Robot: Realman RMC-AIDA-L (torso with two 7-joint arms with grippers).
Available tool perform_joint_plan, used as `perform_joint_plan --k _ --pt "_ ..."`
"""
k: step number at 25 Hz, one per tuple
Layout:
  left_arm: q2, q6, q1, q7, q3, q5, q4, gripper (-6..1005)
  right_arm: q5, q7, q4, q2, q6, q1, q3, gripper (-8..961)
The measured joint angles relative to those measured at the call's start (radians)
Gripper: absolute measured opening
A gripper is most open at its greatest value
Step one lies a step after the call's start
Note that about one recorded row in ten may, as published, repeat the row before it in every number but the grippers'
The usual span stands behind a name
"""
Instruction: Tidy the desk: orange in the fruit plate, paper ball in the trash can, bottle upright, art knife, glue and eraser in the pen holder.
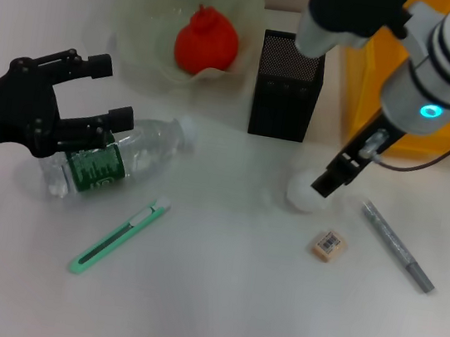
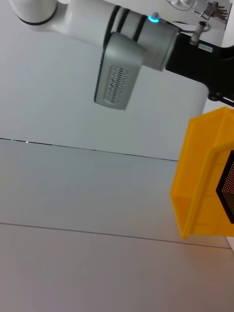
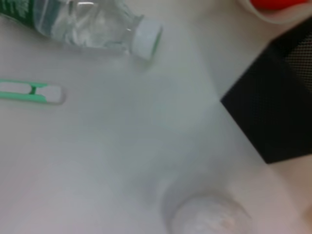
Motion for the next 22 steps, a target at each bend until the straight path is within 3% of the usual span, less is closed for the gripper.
perform_joint_plan --k 19,22 --pt "0.002 -0.034 -0.009 0.055 -0.005 0.000 -0.062 806 0.049 0.000 0.280 0.005 0.172 0.112 -0.100 722" --pt "0.002 -0.037 -0.010 0.055 -0.005 0.000 -0.062 804 0.058 0.000 0.296 0.006 0.172 0.125 -0.112 673"
